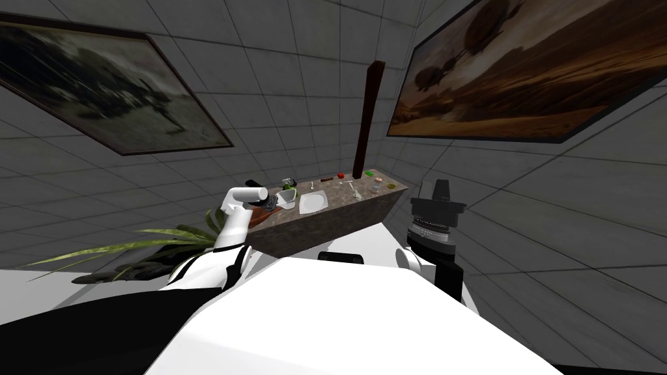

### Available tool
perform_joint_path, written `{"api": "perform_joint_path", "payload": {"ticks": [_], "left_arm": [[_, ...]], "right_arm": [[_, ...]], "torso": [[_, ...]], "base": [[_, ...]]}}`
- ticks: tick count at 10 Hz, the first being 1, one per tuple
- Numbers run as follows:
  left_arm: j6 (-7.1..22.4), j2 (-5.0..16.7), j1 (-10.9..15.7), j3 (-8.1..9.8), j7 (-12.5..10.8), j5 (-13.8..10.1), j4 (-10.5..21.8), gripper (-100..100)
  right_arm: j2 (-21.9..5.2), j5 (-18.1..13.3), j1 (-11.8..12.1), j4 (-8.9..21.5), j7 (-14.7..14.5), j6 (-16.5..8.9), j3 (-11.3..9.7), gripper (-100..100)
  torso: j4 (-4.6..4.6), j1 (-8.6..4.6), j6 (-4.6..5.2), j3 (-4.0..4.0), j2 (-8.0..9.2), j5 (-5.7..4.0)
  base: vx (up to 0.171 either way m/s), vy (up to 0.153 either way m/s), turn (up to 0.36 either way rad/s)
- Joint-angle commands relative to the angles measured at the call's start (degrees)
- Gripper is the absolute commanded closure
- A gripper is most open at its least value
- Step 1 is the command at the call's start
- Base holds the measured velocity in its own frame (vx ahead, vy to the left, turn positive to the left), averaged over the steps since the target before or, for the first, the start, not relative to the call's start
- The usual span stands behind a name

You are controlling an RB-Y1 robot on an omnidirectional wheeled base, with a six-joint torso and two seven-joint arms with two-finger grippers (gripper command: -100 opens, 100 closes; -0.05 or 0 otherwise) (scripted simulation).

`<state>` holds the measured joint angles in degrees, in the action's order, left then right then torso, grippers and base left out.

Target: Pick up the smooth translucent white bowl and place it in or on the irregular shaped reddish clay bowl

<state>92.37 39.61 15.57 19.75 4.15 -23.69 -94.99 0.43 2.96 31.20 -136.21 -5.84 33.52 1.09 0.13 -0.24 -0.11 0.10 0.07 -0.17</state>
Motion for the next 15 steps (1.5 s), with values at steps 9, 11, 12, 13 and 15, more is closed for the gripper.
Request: {"api": "perform_joint_path", "payload": {"ticks": [9, 11, 12, 13, 15], "left_arm": [[4.8, 3.98, 4.72, 3.24, 2.17, -5.69, -1.77, 100], [6.62, 5.65, 6.38, 4.28, 3.08, -7.9, -1.22, 100], [7.85, 6.78, 7.36, 4.93, 3.61, -9.29, -0.98, 100], [8.95, 7.89, 8.21, 5.51, 4.06, -10.58, -0.81, 100], [10.15, 10.11, 9.47, 6.47, 4.65, -12.9, -0.67, 100]], "right_arm": [[-0.01, 0.0, -0.01, 0.0, 0.0, 0.0, 0.01, 0], [-0.01, 0.0, -0.02, 0.0, 0.0, 0.0, 0.01, 0], [-0.01, 0.0, -0.02, 0.01, 0.0, 0.0, 0.01, 0], [-0.01, 0.0, -0.01, 0.01, 0.0, 0.0, 0.01, 0], [-0.01, 0.0, -0.01, 0.0, 0.0, 0.0, 0.01, 0]], "torso": [[0.28, 0.24, 0.01, 0.39, 0.53, -0.13], [0.37, 0.33, -0.02, 0.56, 0.78, -0.12], [0.4, 0.29, 0.0, 0.58, 0.78, -0.15], [0.42, 0.24, 0.01, 0.59, 0.77, -0.18], [0.46, 0.14, 0.07, 0.6, 0.76, -0.24]], "base": [[-0.009, 0.024, 0.018], [-0.084, 0.108, -0.007], [-0.059, 0.095, -0.009], [-0.039, 0.095, -0.009], [-0.049, 0.087, -0.011]]}}
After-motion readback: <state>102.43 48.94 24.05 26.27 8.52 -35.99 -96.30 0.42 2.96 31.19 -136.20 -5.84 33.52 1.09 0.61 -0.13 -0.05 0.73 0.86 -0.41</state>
